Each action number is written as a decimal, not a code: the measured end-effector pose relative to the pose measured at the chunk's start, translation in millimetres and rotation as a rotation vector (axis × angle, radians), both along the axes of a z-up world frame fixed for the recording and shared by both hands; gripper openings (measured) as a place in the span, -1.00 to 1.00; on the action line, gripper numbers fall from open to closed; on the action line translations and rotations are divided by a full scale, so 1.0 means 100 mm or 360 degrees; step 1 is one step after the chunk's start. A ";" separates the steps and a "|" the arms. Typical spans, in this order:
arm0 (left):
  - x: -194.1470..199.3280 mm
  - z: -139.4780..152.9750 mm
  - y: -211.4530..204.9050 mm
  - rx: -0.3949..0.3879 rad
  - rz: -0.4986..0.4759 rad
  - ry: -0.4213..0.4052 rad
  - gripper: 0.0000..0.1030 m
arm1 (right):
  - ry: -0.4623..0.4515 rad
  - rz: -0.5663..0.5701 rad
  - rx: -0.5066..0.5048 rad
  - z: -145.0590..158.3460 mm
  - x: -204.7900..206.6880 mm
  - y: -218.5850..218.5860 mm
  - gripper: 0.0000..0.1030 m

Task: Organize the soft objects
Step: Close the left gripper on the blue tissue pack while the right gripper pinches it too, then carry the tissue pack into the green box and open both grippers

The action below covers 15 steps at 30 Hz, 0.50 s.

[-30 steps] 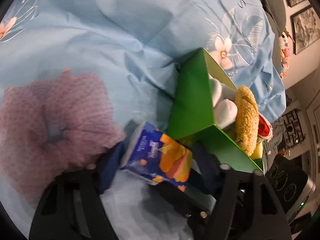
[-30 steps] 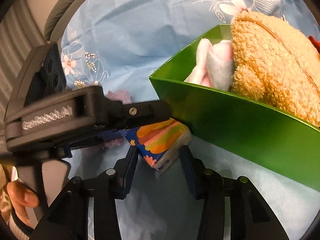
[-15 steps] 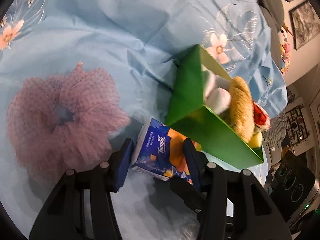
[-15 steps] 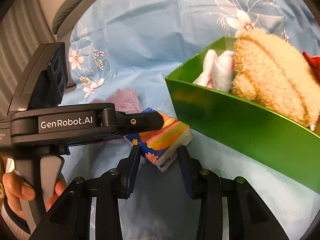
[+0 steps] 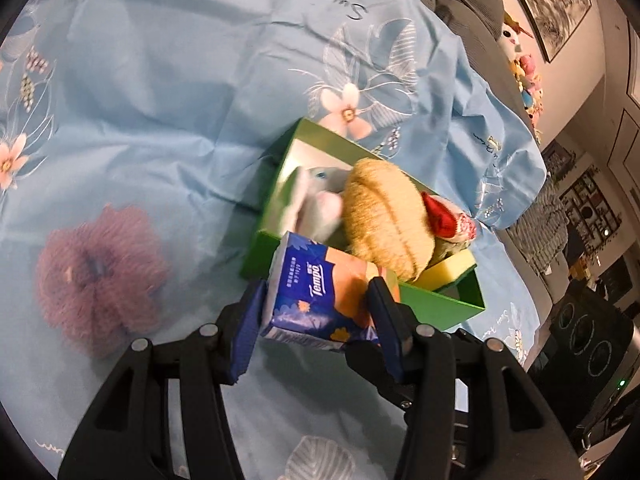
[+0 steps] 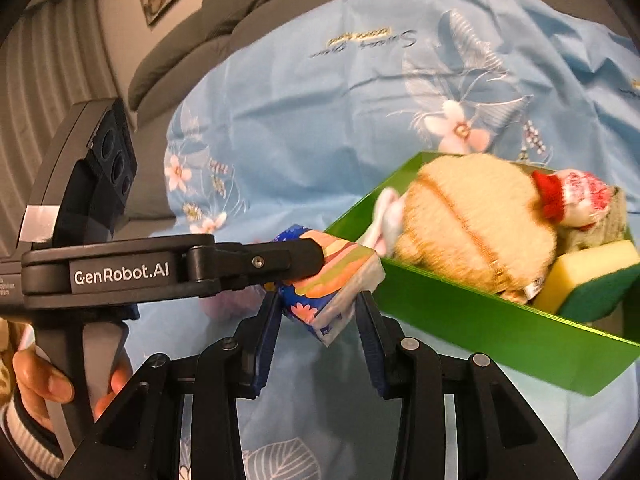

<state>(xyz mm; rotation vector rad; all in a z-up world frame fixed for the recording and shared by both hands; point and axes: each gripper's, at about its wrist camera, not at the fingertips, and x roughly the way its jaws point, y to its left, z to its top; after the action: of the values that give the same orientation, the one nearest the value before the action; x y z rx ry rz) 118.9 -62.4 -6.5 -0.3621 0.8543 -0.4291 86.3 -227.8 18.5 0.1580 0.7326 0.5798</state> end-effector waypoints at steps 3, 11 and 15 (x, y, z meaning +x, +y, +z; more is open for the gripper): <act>0.06 0.10 -0.14 0.0031 -0.0026 -0.0025 -0.01 | -0.0022 -0.0047 0.0039 0.07 0.05 -0.11 -0.21; 0.26 0.37 -0.66 0.0154 -0.0138 -0.0109 -0.01 | -0.0080 -0.0202 0.0184 0.21 0.16 -0.53 -0.21; 0.36 0.42 -0.92 0.0206 -0.0196 -0.0140 0.00 | -0.0088 -0.0285 0.0243 0.22 0.21 -0.75 -0.21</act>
<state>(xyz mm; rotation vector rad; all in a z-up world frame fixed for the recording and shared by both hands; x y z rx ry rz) 154.7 -154.2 35.5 -0.1708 0.8164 -0.4975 107.1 -302.8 40.2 0.3441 0.6132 0.4666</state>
